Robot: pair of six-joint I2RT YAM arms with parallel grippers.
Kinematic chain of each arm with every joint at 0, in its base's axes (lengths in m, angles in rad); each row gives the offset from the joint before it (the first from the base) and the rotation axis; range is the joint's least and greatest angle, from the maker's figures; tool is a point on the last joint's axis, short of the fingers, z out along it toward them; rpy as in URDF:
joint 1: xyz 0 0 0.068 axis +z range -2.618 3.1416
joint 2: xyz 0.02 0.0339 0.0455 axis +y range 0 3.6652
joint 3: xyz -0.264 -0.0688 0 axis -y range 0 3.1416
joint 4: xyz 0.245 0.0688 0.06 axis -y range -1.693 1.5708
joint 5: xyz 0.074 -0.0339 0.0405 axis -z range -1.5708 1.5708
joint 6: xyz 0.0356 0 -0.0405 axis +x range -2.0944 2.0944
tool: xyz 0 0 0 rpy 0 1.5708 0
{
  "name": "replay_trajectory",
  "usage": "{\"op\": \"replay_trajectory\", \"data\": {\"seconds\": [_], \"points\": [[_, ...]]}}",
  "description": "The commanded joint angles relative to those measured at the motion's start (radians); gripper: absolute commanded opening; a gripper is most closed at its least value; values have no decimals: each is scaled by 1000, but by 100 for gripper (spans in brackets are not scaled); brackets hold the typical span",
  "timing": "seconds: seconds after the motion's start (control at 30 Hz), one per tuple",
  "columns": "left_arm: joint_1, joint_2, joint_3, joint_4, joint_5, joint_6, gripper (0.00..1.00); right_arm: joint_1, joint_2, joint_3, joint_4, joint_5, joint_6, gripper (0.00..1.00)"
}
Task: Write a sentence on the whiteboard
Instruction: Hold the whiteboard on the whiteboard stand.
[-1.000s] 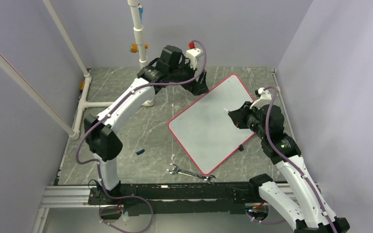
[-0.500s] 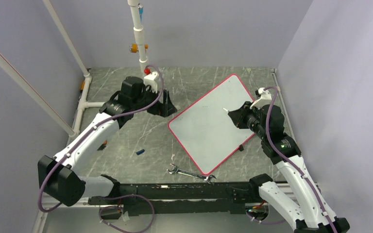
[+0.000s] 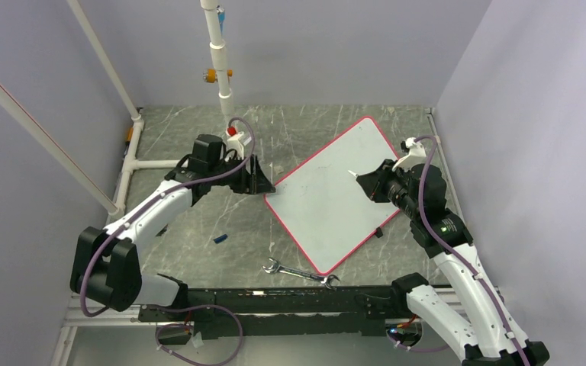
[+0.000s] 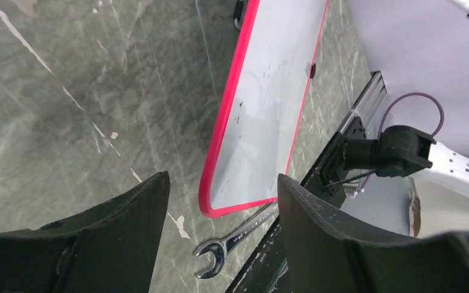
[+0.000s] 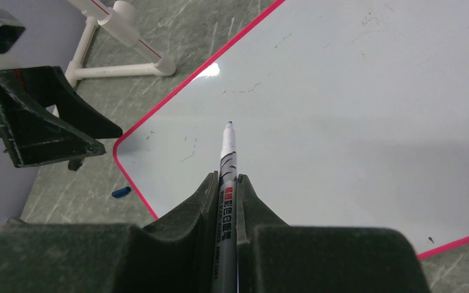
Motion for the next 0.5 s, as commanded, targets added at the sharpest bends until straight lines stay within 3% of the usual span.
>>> {"op": "replay_trajectory", "data": {"seconds": [0.0, 0.23, 0.47], "points": [[-1, 33, -41, 95, 112, -31, 67, -2, 7, 34, 38, -9, 15, 0], [-2, 45, -103, 212, 152, -82, 53, -2, 23, 35, 49, -19, 17, 0], [-5, 85, -127, 345, 222, -137, 45, -3, 26, 30, 55, -21, 19, 0]]}}
